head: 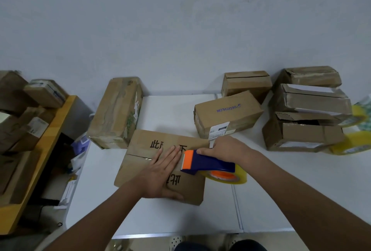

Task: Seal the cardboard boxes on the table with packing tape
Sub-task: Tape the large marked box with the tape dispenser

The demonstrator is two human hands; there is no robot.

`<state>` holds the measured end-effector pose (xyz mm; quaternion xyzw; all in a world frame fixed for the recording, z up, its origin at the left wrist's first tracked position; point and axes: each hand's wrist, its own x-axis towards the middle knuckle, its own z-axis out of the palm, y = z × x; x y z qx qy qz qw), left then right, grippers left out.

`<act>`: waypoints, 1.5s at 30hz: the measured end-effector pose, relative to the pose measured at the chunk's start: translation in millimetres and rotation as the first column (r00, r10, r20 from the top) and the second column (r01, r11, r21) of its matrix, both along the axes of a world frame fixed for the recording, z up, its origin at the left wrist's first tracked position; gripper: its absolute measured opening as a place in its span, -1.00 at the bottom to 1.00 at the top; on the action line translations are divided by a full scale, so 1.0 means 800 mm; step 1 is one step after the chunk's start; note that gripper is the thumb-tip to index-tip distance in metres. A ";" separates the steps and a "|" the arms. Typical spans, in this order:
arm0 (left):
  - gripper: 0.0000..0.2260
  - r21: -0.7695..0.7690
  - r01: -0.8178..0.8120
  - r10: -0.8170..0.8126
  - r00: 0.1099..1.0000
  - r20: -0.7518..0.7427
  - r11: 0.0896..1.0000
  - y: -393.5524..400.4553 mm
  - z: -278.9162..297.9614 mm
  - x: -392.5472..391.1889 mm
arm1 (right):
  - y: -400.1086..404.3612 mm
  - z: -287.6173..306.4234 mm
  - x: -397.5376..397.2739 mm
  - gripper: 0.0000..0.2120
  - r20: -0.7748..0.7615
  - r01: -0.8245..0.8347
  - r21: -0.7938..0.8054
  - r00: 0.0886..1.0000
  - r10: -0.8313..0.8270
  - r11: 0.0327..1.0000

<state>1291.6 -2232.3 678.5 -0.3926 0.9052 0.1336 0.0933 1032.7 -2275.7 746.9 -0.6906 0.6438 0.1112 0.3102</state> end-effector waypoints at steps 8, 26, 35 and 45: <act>0.14 -0.022 0.003 -0.003 1.000 0.011 1.000 0.000 -0.002 0.000 | 0.026 0.000 -0.066 -0.37 0.111 0.065 0.083 0.991 -0.074 0.994; 0.04 0.058 -0.473 0.476 0.877 -0.067 0.879 0.027 0.006 -0.105 | 0.064 -0.077 -0.111 -0.37 0.196 0.188 0.065 0.960 -0.197 0.980; -0.05 0.014 -0.303 0.300 0.949 0.100 0.953 0.020 -0.004 -0.096 | 0.106 -0.090 -0.093 -0.35 0.261 0.134 0.102 0.953 -0.156 0.986; -0.19 -0.093 -0.408 0.414 0.907 0.070 0.908 0.033 -0.019 -0.113 | 0.146 -0.110 -0.098 -0.39 0.404 0.285 0.117 0.861 -0.308 0.951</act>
